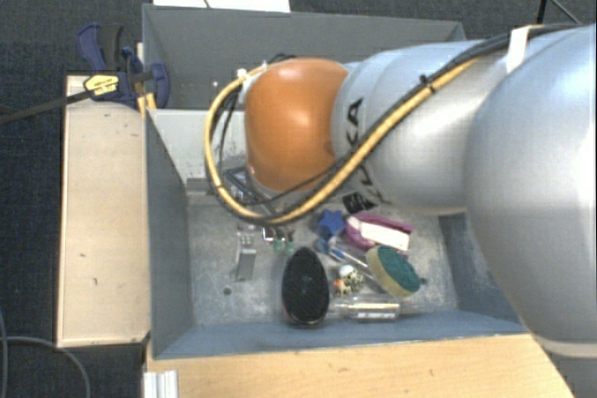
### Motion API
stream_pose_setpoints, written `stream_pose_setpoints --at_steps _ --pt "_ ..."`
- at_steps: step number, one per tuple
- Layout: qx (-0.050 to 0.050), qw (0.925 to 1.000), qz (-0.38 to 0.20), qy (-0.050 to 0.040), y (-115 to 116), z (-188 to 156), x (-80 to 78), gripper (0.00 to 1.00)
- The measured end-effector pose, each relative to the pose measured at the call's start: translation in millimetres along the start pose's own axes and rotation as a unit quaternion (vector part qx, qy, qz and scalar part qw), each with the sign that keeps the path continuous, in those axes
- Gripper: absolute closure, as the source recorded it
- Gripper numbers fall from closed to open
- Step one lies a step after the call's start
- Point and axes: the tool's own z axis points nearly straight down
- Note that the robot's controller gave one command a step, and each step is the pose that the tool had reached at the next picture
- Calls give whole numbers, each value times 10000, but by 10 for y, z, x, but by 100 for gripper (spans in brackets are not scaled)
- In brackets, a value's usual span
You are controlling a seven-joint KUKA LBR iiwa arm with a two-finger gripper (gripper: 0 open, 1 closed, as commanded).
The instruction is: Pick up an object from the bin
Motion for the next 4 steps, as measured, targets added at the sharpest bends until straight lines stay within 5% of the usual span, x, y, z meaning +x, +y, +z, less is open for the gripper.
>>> stream_pose_setpoints --at_steps 1,2,3,4 --pt "6 9956 942 -25 -574 -236 -113 0" --pt "23 9964 849 27 -1165 1060 370 0" --pt "4 9962 870 2 -1141 1029 355 100" --pt "-1 9964 850 -39 -1220 -98 106 100"
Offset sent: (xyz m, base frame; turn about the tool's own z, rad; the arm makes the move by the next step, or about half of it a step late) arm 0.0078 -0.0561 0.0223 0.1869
